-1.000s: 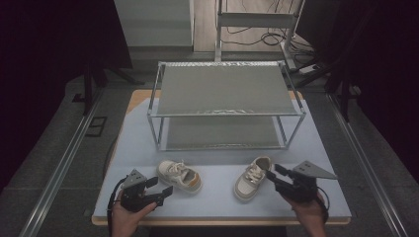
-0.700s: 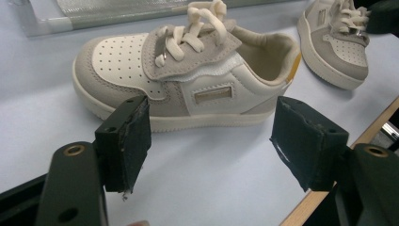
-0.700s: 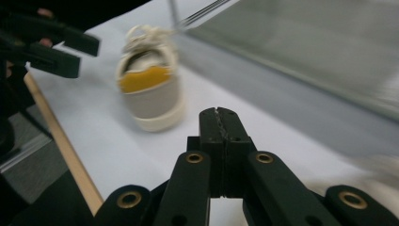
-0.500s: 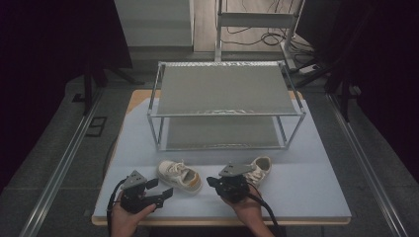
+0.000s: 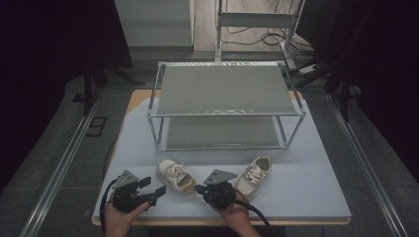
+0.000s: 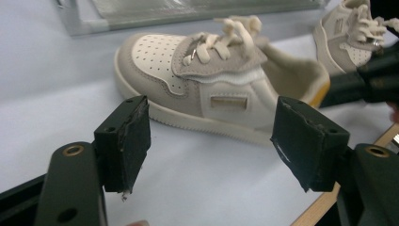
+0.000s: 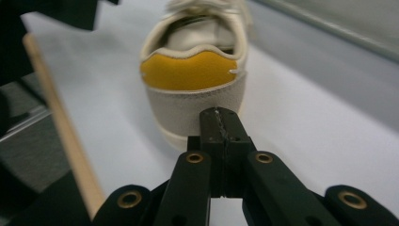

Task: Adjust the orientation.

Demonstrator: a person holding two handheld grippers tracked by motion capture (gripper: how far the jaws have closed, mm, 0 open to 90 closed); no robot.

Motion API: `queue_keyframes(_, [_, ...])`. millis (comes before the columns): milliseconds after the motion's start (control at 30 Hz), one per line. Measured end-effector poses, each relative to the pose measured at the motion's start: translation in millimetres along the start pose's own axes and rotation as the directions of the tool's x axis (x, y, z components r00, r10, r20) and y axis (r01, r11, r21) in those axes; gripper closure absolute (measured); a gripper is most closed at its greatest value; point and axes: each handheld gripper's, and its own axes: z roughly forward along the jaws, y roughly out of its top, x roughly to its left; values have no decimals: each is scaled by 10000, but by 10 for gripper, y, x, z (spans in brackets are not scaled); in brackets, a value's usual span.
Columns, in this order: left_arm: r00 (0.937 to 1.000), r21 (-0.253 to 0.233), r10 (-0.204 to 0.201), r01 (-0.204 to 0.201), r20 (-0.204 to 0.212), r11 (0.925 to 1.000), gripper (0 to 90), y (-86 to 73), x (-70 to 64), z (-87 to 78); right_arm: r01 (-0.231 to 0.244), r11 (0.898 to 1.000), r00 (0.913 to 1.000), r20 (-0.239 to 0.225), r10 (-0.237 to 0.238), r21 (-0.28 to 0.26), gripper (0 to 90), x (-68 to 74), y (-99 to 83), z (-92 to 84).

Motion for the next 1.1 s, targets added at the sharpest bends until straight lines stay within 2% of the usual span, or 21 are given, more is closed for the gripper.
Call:
queue_keyframes(67, [10000, -53, -59, 59, -33, 10000, 281, 1, 29, -37, -78, 10000, 9988, -492, 76, -46, 895, 54, -1, 39])
queue_keyframes(167, [9999, -139, -148, 147, -88, 9998, 282, -5, 88, -91, -5, 9999, 9953, -972, -9, -150, 895, 150, 22, 129])
queue_keyframes(200, [9998, -170, -184, 182, -112, 9997, 283, -8, 108, -105, 11, 9999, 9924, -1227, -29, -147, 895, 180, 39, 165])
queue_keyframes(233, [9997, -190, -214, 212, -129, 9996, 283, -12, 130, -122, 127, 9998, 9844, -1756, -151, -147, 895, 252, 83, 259])
queue_keyframes(333, [9992, -305, -345, 339, -204, 9990, 283, -27, 199, -184, 314, 9994, 9793, -1997, -340, -166, 895, 330, 129, 348])
queue_keyframes(400, [9983, -475, -511, 497, -284, 9976, 284, -40, 263, -247, 589, 9983, 9690, -2402, -583, -50, 894, 441, 239, 498])
queue_keyframes(500, [9976, -575, -596, 576, -340, 9967, 284, -49, 306, -289, 758, 9971, 9673, -2422, -754, -76, 894, 502, 286, 576])
queue_keyframes(567, [9969, -642, -686, 661, -379, 9957, 285, -58, 343, -318, 934, 9955, 9621, -2558, -942, -153, 894, 563, 372, 688])
queue_keyframes(700, [9968, -653, -695, 668, -400, 9956, 292, -67, 357, -327, 1049, 9944, 9629, -2487, -1047, -122, 888, 607, 388, 737])
queue_keyframes(767, [9971, -652, -666, 640, -379, 9958, 292, -61, 352, -332, 1179, 9929, 9680, -2215, -1181, -146, 874, 605, 357, 679])
queue_keyframes(867, [9973, -726, -680, 657, -294, 9952, 292, -44, 342, -342, 990, 9943, 9762, -1898, -1047, -396, 881, 495, 293, 472])
queue_keyframes(900, [9976, -740, -631, 610, -268, 9954, 293, -34, 326, -342, 813, 9949, 9845, -1505, -896, -603, 887, 362, 222, 231])
queue_keyframes(933, [9976, -740, -631, 610, -268, 9954, 293, -34, 326, -342, 813, 9949, 9845, -1505, -896, -603, 887, 362, 222, 231])
queue_keyframes(1033, [9977, -728, -606, 583, -301, 9956, 293, -35, 303, -334, 561, 9946, 9932, -967, -644, -867, 891, 175, 99, -93])
queue_keyframes(1067, [9976, -712, -609, 585, -319, 9957, 293, -37, 300, -332, 474, 9940, 9962, -687, -543, -982, 892, 87, 32, -250])
queue_keyframes(1100, [9974, -684, -621, 595, -372, 9959, 293, -40, 299, -331, 279, 9919, 9990, -303, -319, -1238, 892, -48, -88, -503])
